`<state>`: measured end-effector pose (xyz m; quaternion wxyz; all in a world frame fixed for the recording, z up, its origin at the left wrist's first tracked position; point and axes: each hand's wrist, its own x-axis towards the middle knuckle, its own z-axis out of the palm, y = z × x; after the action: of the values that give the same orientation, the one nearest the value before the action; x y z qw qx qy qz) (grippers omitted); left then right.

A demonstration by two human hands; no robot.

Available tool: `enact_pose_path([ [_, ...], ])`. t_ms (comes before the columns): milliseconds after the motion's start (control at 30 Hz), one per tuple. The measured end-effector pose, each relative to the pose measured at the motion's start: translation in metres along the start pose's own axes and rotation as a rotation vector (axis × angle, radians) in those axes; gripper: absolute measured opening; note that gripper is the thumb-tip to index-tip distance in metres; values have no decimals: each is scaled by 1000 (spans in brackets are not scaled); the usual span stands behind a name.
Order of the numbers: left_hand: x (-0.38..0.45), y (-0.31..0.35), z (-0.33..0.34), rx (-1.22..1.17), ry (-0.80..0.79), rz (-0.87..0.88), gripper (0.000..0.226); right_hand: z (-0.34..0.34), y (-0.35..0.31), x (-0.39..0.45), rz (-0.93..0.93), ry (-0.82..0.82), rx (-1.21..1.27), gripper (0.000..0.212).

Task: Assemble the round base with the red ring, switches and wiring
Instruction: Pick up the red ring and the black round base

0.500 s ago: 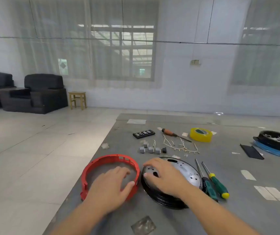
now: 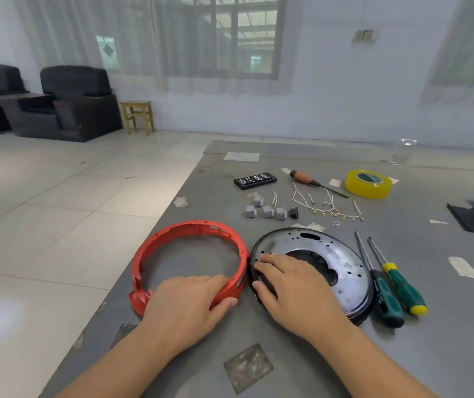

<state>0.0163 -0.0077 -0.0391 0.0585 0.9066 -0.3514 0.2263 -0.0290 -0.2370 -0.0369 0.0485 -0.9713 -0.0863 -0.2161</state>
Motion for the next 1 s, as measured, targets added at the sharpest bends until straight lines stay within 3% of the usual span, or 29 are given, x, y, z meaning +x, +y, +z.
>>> enact_pose_path([
  [133, -5, -3, -2, -84, -65, -15, 39, 1, -3, -1, -8, 26, -46, 37],
  [267, -5, -6, -7, -77, -61, -27, 56, -4, -3, 5, -18, 68, -70, 58],
  [367, -6, -8, -10, -4, -96, -15, 66, -6, -5, 13, -50, -24, -36, 76],
  [467, -7, -14, -11, -41, -98, -32, 70, -4, -7, 24, -66, -86, 48, 71],
  [600, -9, -20, -10, -99, 91, -42, 61, 0, -11, 41, -99, 18, 74, 50],
  [733, -4, -28, -8, -245, 316, -124, 55, 5, -4, 42, -70, 112, 217, 51],
  [900, -3, -53, -5, -409, 249, -242, 89, 2, 13, 37, 21, 108, 366, 66],
  [1000, -3, -64, 1, -666, 309, -299, 78, 0, 16, 37, 52, 93, 430, 66],
])
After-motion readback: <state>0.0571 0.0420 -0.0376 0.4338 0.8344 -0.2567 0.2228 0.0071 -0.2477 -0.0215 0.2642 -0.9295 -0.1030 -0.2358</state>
